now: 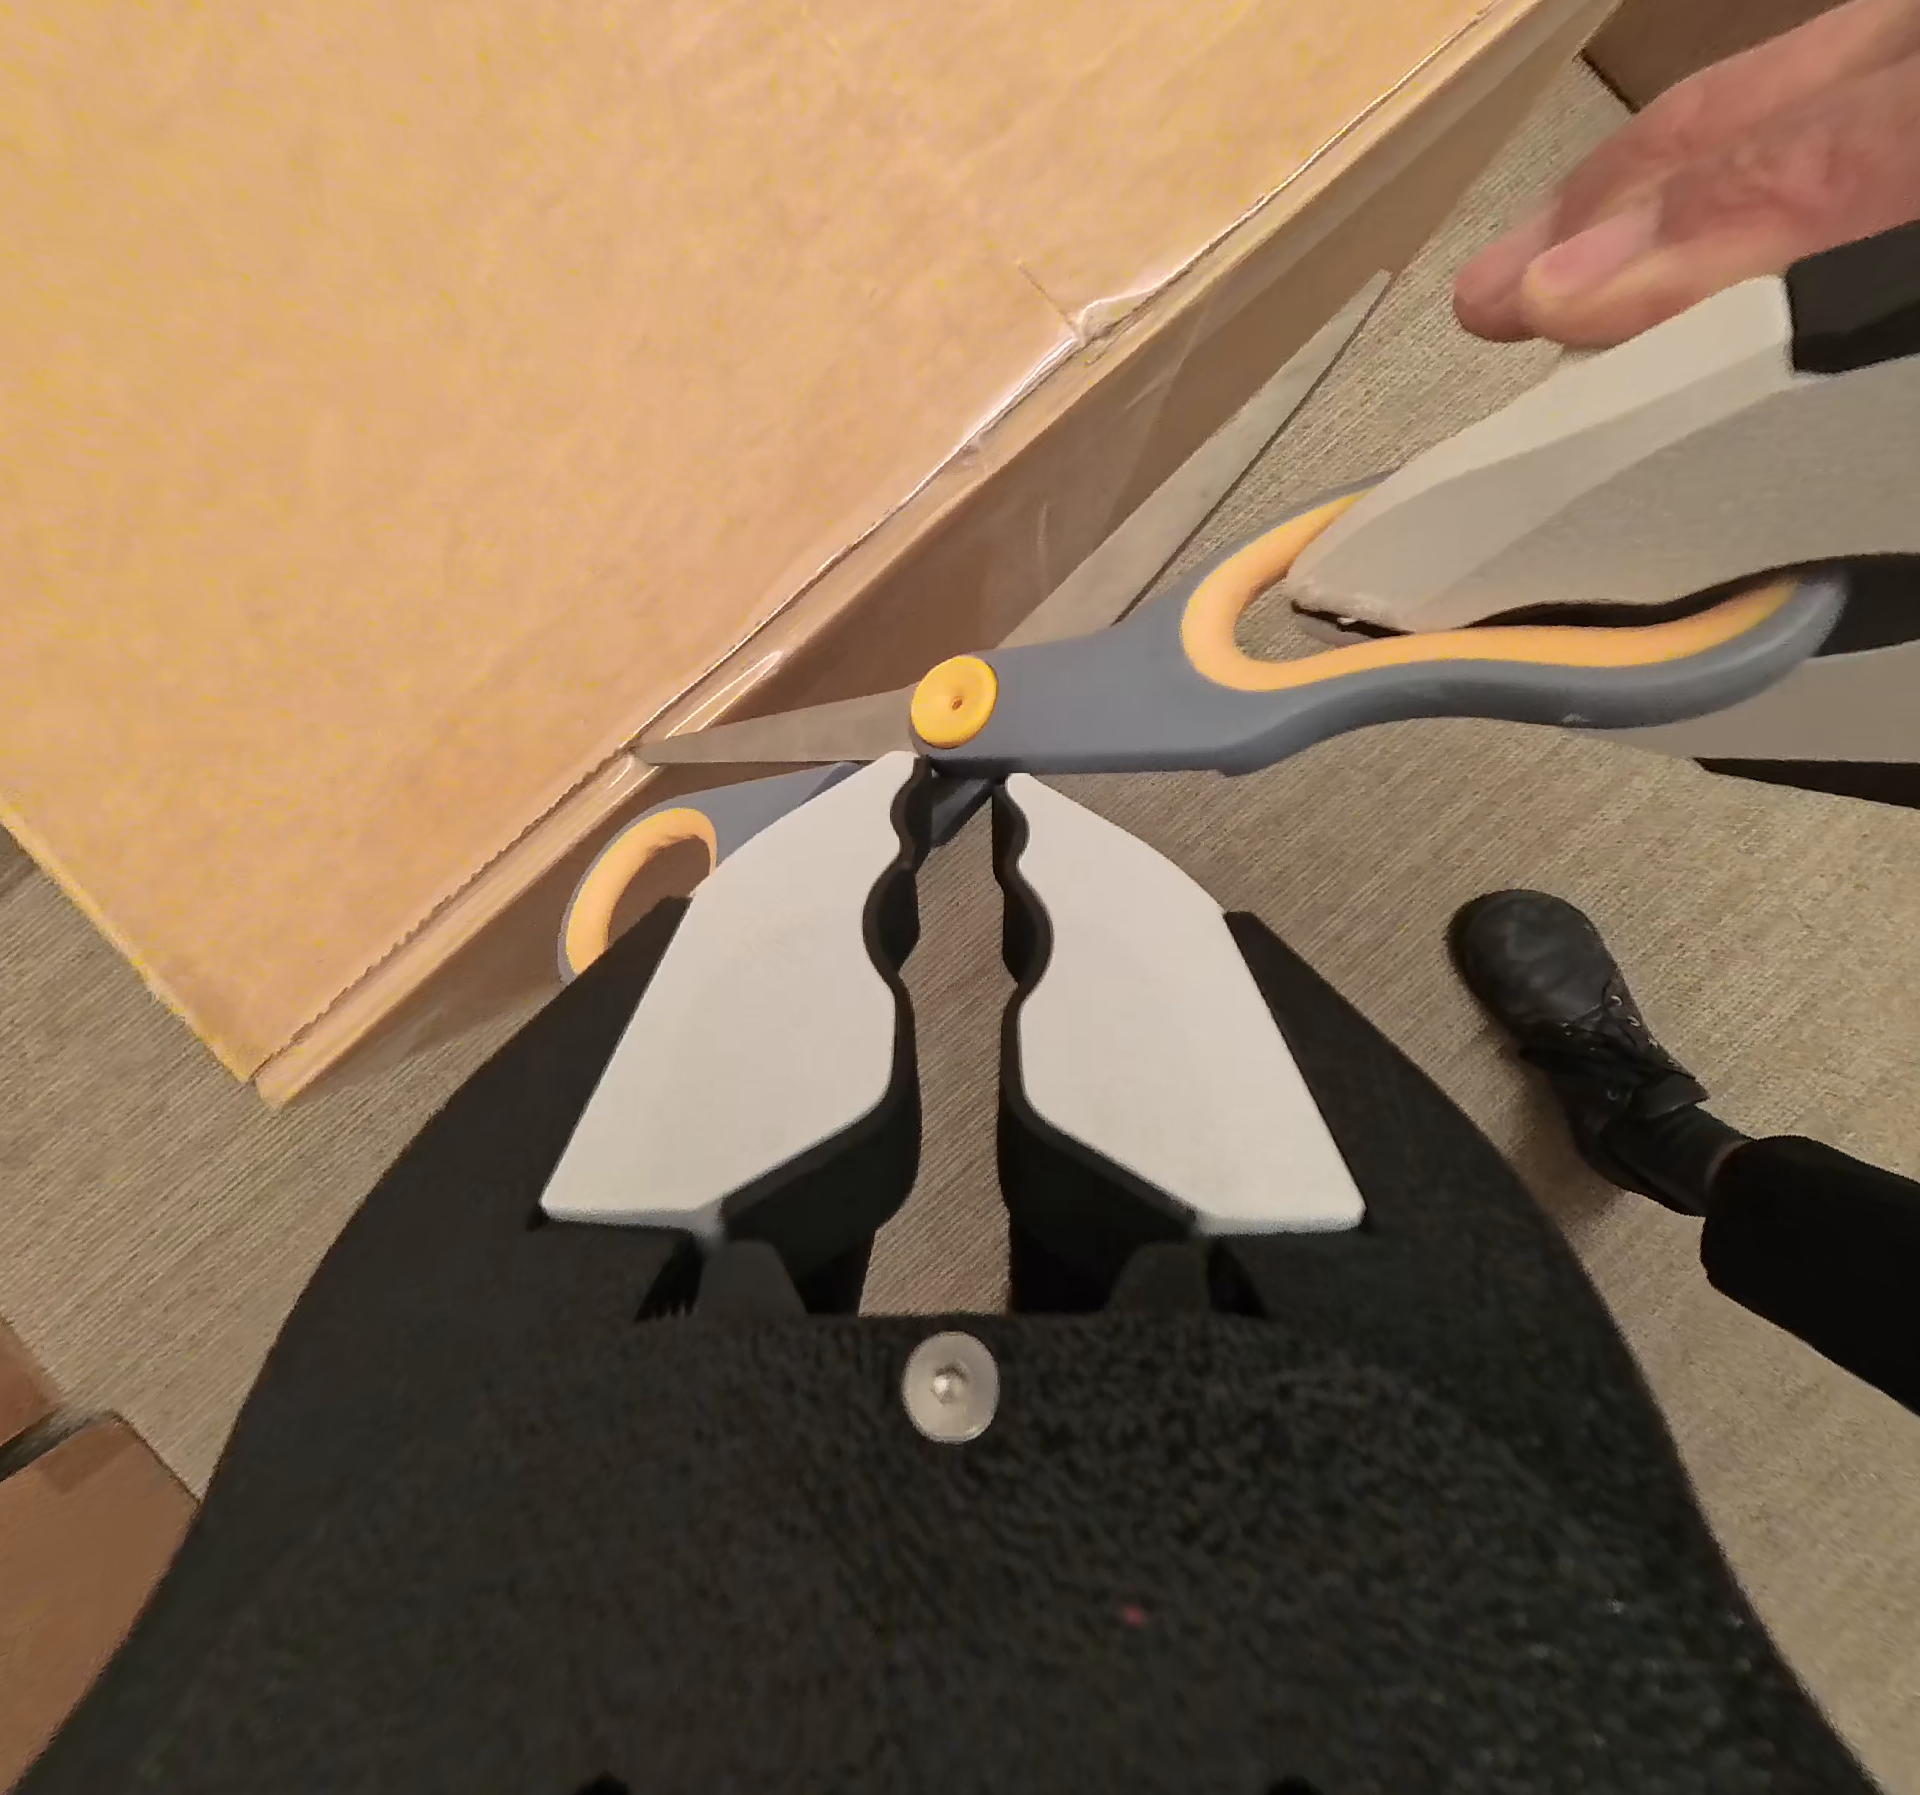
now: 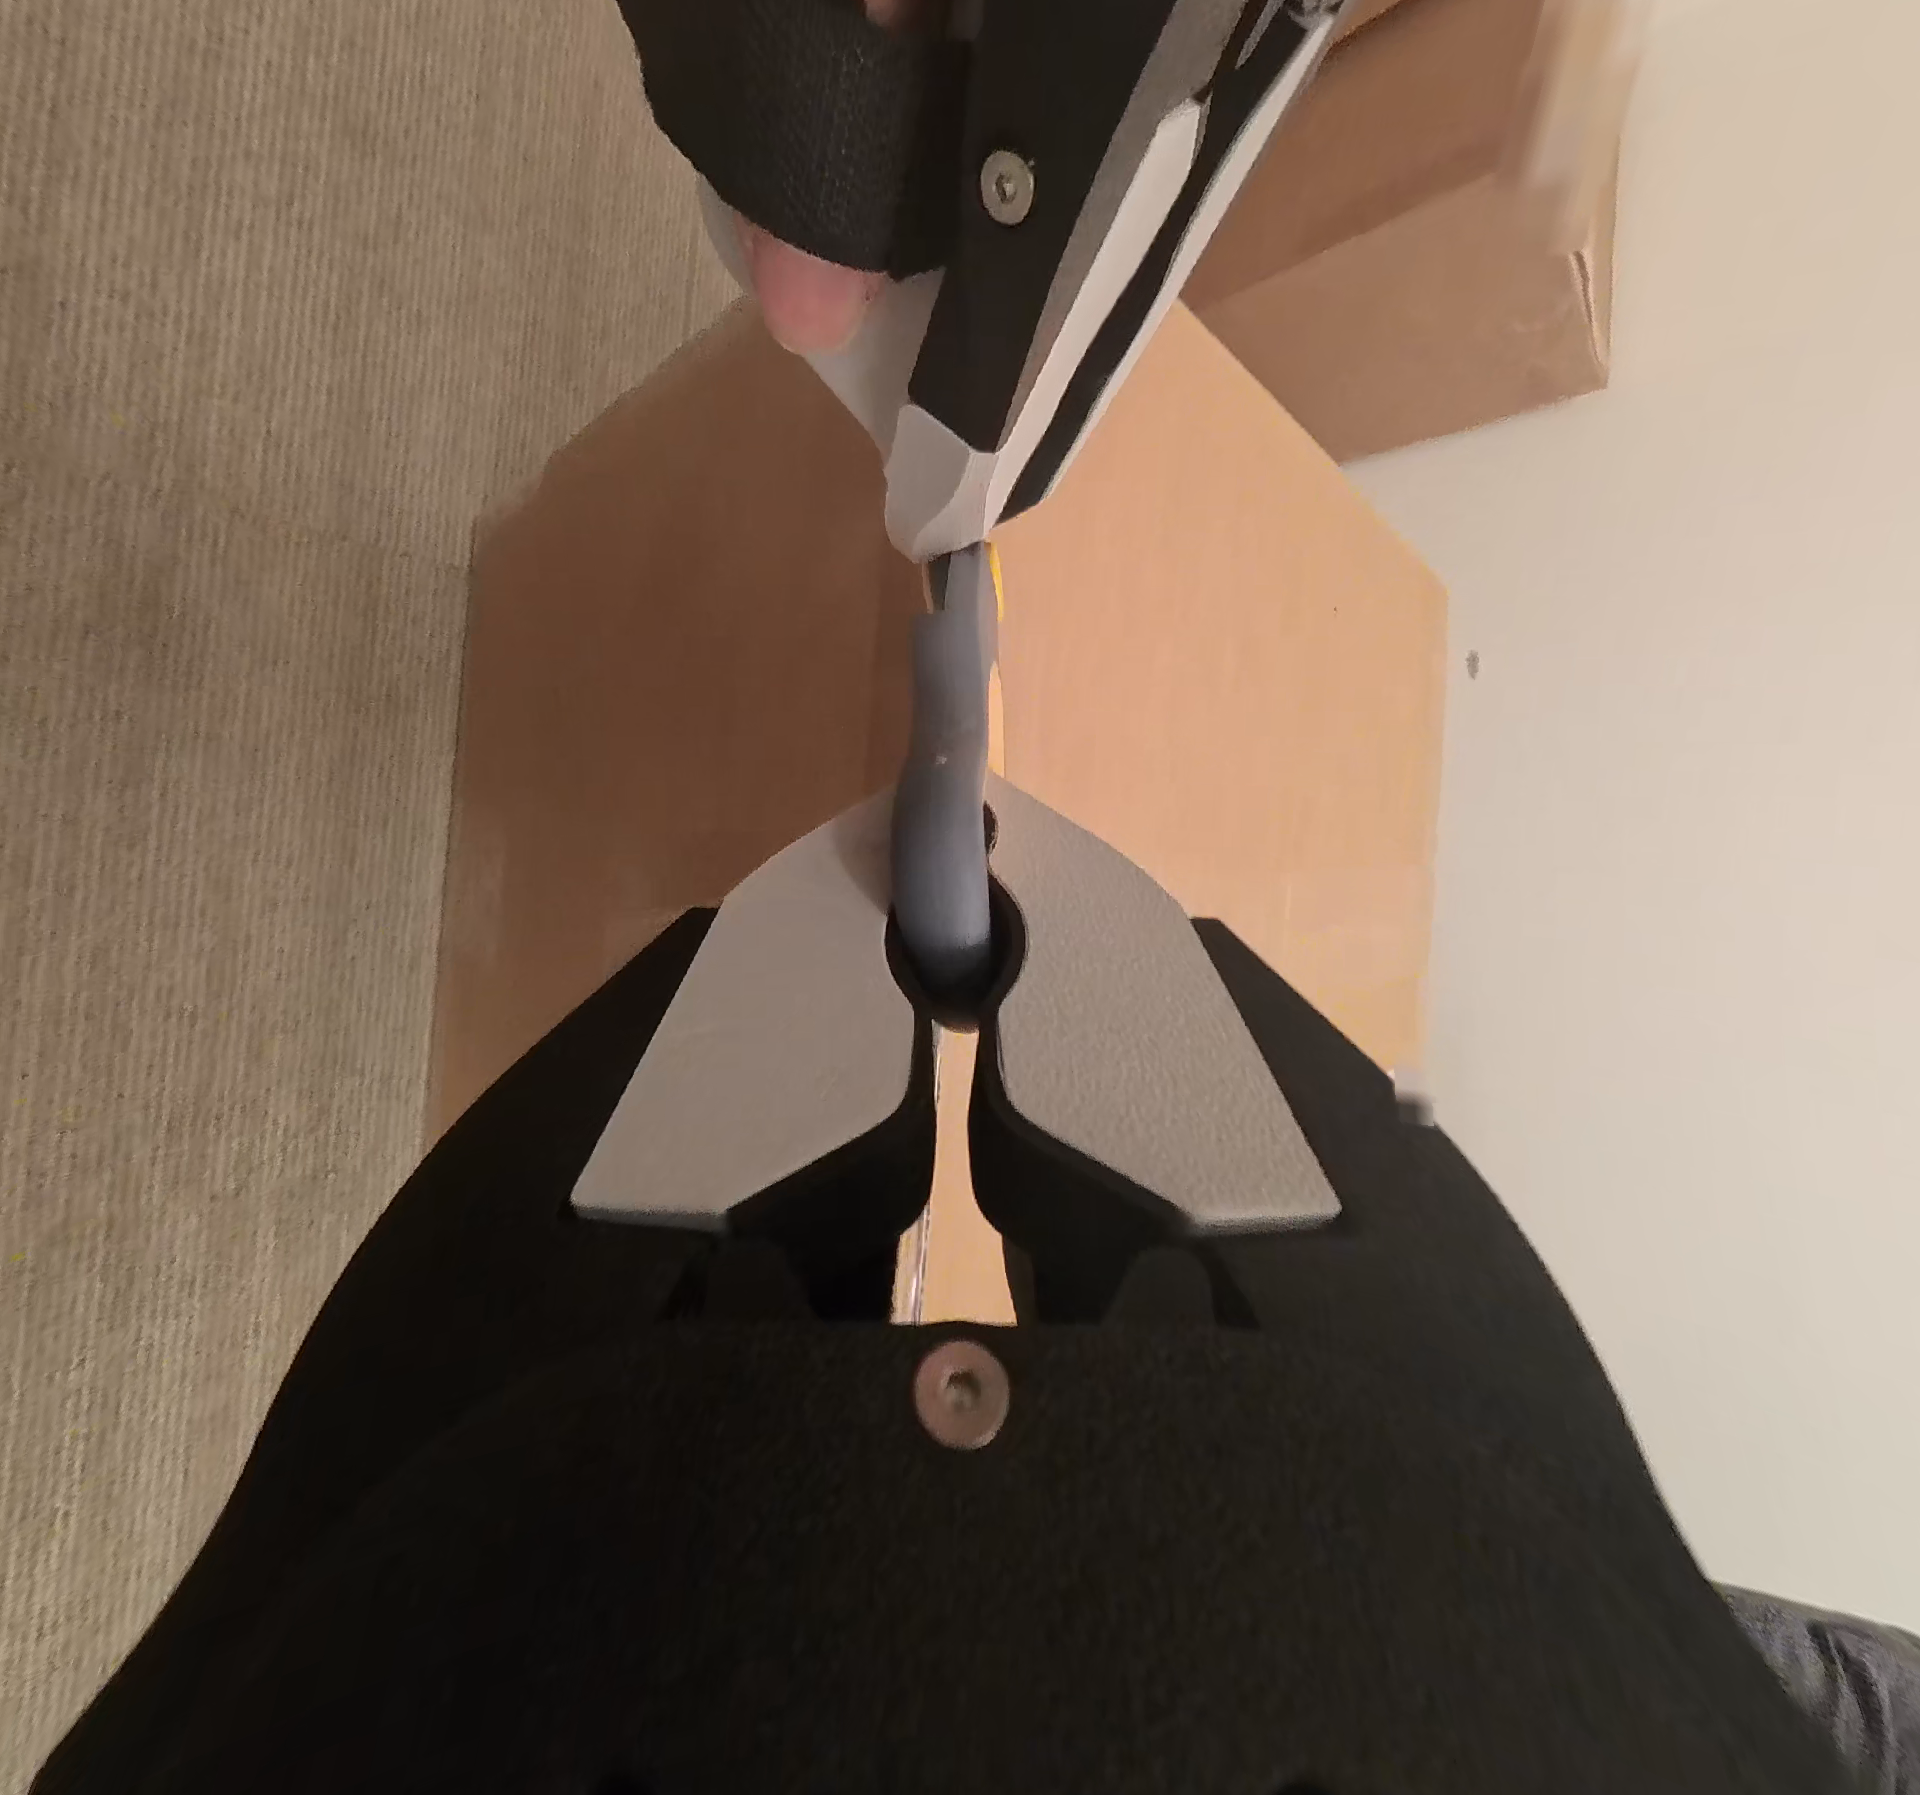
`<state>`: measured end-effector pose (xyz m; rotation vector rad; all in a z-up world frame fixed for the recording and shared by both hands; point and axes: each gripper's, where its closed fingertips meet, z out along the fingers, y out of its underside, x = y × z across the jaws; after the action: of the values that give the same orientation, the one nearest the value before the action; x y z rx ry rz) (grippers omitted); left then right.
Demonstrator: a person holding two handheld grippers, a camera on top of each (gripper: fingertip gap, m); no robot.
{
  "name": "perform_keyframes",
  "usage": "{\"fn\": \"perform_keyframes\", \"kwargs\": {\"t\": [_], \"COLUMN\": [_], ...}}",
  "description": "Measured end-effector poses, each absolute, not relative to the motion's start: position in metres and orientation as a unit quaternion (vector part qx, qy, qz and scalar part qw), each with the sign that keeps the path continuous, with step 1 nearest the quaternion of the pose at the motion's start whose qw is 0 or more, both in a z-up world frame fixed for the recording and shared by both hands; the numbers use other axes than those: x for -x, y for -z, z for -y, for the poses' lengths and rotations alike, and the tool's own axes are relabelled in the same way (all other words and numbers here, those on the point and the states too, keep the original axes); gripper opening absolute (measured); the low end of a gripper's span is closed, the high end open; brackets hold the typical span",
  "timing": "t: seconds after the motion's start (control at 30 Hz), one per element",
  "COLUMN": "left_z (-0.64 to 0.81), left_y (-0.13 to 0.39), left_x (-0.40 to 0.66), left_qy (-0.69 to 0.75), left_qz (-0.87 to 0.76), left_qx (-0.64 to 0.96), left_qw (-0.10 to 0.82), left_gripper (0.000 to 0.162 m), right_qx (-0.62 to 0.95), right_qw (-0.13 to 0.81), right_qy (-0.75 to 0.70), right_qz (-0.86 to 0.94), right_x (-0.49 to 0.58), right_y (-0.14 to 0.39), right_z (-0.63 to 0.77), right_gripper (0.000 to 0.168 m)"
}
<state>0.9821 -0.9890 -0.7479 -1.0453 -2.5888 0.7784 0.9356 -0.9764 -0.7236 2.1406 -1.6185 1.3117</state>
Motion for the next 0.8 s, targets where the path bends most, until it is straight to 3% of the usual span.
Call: {"fn": "perform_keyframes", "kwargs": {"t": [0.8], "left_z": [0.983], "left_y": [0.747], "left_x": [-0.907], "left_qy": [-0.266], "left_qz": [0.880], "left_qx": [0.370], "left_qw": [0.137], "left_gripper": [0.010], "right_qx": [-0.705], "right_qw": [0.095], "right_qy": [-0.433], "right_qz": [0.553], "right_x": [-0.857], "right_y": [0.722], "right_z": [0.968], "right_gripper": [0.000]}}
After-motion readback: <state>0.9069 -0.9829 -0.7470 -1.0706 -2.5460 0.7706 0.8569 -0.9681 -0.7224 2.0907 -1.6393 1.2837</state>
